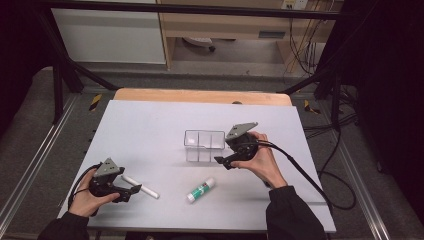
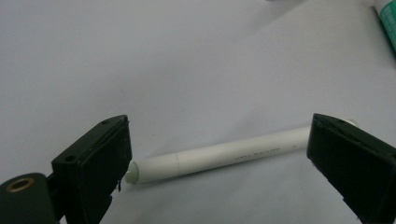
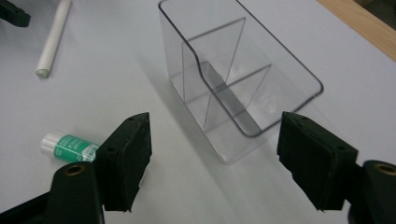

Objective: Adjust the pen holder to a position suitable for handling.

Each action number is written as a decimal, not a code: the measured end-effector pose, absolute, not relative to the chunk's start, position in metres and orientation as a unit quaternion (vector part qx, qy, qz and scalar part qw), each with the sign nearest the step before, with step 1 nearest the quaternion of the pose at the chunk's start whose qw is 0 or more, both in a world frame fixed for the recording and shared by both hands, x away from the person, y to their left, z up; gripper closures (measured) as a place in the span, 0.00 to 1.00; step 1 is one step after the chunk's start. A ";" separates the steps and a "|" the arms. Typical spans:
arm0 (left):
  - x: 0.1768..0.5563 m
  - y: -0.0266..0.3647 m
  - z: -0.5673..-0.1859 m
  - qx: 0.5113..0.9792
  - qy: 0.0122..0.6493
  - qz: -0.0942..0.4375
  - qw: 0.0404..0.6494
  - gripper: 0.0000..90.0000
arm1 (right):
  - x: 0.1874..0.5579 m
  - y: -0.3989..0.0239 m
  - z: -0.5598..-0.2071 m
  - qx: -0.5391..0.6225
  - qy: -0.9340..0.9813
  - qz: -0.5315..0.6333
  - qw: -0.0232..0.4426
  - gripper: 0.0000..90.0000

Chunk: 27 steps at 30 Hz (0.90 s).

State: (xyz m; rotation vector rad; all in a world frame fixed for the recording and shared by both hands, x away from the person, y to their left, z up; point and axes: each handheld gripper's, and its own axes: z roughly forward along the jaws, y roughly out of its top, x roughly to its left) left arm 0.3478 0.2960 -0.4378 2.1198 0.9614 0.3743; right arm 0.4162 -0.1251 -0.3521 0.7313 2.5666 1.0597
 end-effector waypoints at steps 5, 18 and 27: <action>0.348 0.296 -0.438 0.831 0.376 0.147 0.382 0.07 | 0.413 -0.137 -0.359 0.267 0.883 0.361 0.140 0.23; 0.348 0.297 -0.438 0.832 0.375 0.147 0.383 0.07 | 0.412 -0.179 -0.370 0.327 0.861 0.363 0.144 0.10; 0.348 0.296 -0.439 0.832 0.376 0.145 0.381 0.07 | 0.422 -0.196 -0.380 0.359 0.852 0.347 0.157 0.08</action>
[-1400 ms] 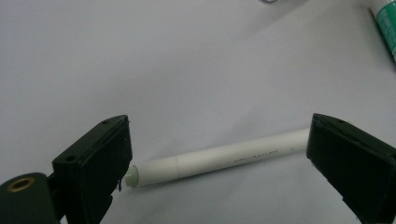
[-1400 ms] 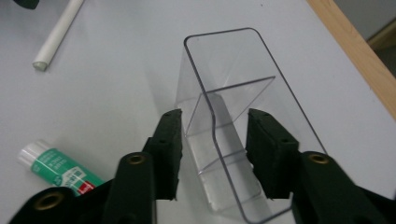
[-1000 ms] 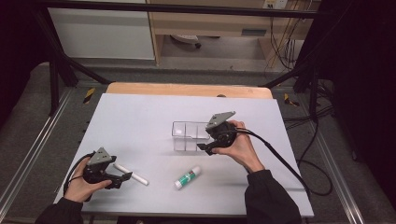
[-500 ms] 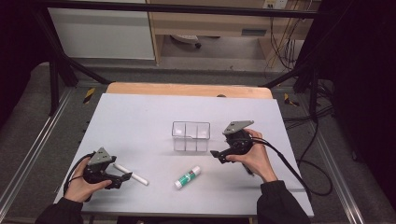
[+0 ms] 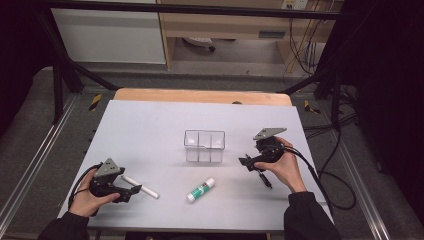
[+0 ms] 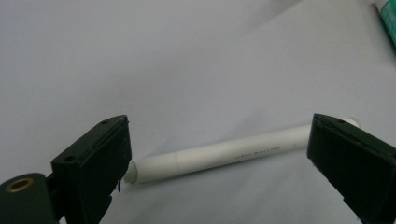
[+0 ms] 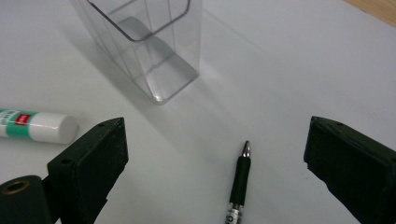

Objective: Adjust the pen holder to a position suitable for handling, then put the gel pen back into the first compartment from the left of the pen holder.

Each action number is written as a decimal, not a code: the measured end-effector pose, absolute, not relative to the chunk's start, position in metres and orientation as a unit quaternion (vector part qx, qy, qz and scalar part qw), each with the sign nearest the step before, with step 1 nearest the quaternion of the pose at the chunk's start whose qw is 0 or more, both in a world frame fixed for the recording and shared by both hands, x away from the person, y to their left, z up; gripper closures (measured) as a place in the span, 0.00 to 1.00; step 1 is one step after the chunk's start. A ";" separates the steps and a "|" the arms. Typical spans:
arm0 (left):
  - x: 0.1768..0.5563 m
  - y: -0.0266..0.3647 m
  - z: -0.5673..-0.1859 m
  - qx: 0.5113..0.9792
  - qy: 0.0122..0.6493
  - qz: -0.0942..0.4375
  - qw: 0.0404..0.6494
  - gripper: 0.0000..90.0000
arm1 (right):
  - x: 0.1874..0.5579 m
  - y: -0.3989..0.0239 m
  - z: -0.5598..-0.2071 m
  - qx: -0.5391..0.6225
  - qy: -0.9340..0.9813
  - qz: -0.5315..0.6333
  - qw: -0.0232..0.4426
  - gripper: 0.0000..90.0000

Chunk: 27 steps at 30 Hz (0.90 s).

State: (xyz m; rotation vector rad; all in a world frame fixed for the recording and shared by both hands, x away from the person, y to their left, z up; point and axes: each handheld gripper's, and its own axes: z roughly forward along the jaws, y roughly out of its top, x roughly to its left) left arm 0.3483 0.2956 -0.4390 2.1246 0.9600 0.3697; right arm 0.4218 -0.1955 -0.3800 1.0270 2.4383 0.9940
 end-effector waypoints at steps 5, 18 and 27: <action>0.348 0.295 -0.439 0.832 0.376 0.144 0.381 0.07 | 0.429 -0.199 -0.387 0.381 0.846 0.339 0.156 0.07; 0.348 0.296 -0.439 0.832 0.375 0.145 0.382 0.07 | 0.440 -0.202 -0.394 0.399 0.846 0.317 0.160 0.15; 0.348 0.295 -0.439 0.833 0.375 0.146 0.380 0.07 | 0.447 -0.203 -0.401 0.416 0.851 0.285 0.150 0.31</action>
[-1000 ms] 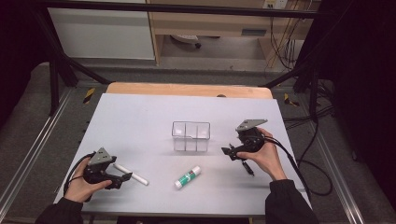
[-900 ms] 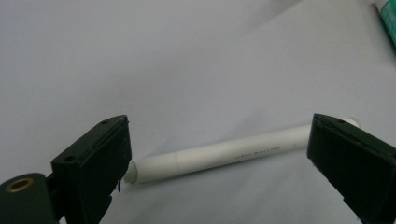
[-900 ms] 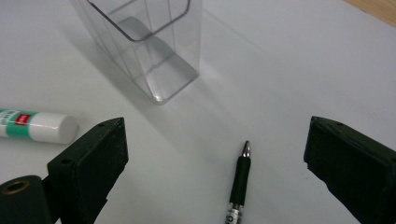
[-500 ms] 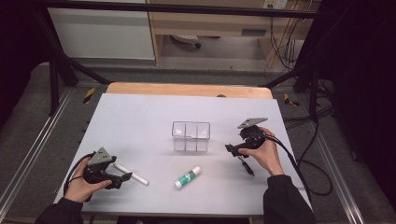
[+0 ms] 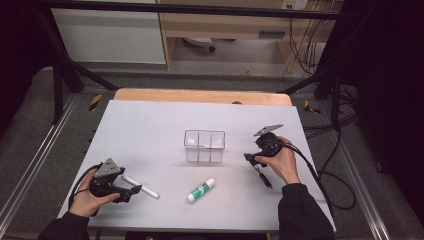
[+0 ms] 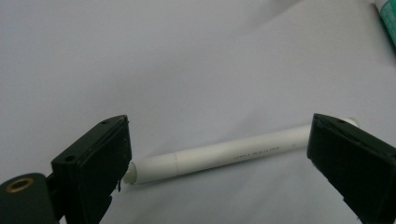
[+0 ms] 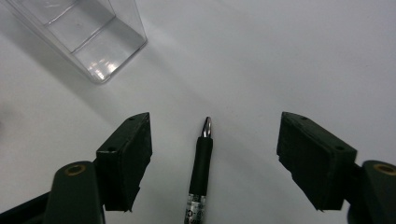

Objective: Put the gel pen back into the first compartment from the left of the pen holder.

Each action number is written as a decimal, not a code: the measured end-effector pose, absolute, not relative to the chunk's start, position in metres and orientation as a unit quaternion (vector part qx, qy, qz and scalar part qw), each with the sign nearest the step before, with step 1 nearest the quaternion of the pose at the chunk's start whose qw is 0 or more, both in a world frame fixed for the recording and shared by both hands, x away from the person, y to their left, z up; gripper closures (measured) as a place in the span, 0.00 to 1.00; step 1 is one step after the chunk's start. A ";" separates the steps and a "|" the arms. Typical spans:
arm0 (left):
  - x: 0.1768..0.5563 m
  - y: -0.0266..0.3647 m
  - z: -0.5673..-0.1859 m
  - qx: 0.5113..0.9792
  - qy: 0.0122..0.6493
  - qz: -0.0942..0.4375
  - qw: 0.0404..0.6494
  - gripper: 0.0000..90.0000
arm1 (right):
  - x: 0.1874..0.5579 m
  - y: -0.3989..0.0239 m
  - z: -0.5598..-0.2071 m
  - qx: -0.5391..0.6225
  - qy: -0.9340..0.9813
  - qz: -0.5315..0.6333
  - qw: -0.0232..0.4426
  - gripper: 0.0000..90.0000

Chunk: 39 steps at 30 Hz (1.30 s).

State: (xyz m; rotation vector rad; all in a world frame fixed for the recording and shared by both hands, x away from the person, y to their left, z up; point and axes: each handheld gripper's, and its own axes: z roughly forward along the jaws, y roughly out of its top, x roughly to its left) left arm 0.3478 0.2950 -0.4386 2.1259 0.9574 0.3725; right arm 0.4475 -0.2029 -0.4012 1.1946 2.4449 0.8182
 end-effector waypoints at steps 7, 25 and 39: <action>0.348 0.295 -0.438 0.833 0.374 0.147 0.380 0.07 | 0.448 -0.204 -0.408 0.425 0.850 0.276 0.142 0.45; 0.347 0.294 -0.438 0.834 0.373 0.147 0.380 0.07 | 0.444 -0.206 -0.423 0.445 0.850 0.262 0.102 0.72; 0.347 0.294 -0.438 0.834 0.373 0.147 0.379 0.07 | 0.444 -0.204 -0.429 0.448 0.854 0.246 0.096 0.85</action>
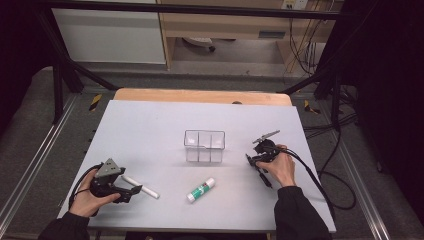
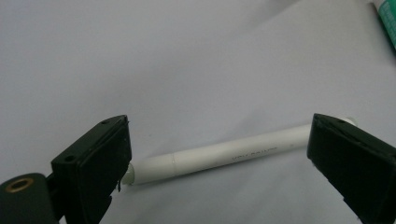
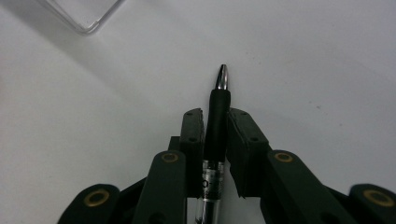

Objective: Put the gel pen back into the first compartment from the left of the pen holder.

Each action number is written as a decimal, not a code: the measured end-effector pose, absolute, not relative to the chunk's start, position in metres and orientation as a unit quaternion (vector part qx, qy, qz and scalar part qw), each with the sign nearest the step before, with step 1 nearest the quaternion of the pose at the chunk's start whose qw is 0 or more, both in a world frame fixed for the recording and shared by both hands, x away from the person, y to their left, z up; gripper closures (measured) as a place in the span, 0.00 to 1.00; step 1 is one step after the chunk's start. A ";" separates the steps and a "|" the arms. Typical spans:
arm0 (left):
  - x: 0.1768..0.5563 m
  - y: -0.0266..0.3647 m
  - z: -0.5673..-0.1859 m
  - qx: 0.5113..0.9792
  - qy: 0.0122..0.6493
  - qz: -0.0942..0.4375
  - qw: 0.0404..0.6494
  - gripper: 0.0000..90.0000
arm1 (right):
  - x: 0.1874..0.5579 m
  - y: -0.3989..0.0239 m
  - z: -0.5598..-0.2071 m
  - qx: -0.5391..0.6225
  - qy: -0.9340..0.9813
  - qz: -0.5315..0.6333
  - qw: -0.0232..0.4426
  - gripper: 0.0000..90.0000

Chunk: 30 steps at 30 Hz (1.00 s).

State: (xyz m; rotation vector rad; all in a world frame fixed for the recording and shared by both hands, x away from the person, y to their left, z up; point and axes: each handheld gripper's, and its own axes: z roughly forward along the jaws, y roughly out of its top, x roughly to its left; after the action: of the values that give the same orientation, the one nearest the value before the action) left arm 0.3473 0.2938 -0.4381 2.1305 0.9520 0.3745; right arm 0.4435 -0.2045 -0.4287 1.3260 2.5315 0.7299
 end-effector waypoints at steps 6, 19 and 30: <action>0.347 0.294 -0.438 0.834 0.373 0.147 0.380 0.07 | 0.443 -0.205 -0.430 0.450 0.853 0.244 0.100 0.88; 0.347 0.294 -0.438 0.834 0.373 0.147 0.380 0.07 | 0.441 -0.204 -0.428 0.453 0.848 0.255 0.103 0.89; 0.348 0.293 -0.438 0.834 0.372 0.146 0.380 0.07 | 0.435 -0.207 -0.413 0.439 0.845 0.287 0.109 0.89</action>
State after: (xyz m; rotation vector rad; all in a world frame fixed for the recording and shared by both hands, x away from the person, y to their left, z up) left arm 0.3475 0.2934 -0.4381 2.1306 0.9501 0.3735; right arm 0.4347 -0.2071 -0.4135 1.2898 2.4837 0.8453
